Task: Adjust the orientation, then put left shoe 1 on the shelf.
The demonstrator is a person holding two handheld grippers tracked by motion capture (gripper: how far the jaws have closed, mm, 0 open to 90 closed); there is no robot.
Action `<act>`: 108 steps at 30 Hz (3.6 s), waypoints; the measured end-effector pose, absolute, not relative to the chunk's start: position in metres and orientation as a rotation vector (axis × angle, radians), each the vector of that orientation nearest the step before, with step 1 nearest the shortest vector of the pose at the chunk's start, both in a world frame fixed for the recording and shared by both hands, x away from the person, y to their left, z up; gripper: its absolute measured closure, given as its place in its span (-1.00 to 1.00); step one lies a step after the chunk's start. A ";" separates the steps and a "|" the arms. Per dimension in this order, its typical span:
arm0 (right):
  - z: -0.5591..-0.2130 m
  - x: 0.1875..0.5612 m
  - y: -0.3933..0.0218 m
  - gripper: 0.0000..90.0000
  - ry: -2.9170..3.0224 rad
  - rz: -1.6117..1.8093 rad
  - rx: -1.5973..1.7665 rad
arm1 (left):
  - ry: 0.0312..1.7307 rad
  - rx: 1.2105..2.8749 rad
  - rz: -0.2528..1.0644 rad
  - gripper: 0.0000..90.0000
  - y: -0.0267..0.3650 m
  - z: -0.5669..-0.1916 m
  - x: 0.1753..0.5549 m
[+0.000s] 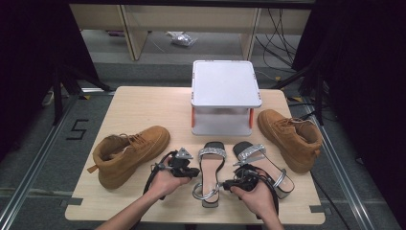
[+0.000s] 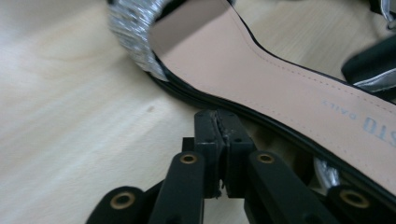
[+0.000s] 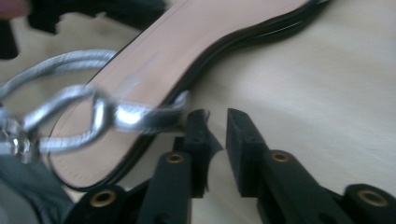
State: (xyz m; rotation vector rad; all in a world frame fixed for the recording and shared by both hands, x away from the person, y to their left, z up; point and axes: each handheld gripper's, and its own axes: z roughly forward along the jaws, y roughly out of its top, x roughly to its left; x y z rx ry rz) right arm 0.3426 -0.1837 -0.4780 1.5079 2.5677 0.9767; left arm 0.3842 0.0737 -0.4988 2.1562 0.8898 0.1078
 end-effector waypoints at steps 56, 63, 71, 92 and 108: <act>-0.451 0.368 -0.155 0.07 2.370 0.987 1.694 | 0.825 1.749 0.389 0.98 0.096 -0.393 0.454; -0.448 0.373 -0.142 -0.04 2.356 0.922 1.711 | 0.836 1.734 0.411 0.99 0.080 -0.379 0.484; -0.453 0.378 -0.129 -0.18 2.370 0.818 1.858 | 0.829 1.746 0.455 0.99 0.065 -0.378 0.504; -0.463 0.375 -0.100 -0.33 2.399 0.679 1.956 | 0.868 1.765 0.475 0.97 0.061 -0.386 0.520; -0.462 0.381 -0.105 -0.19 2.535 0.517 1.921 | 0.883 1.780 0.467 0.98 0.061 -0.384 0.523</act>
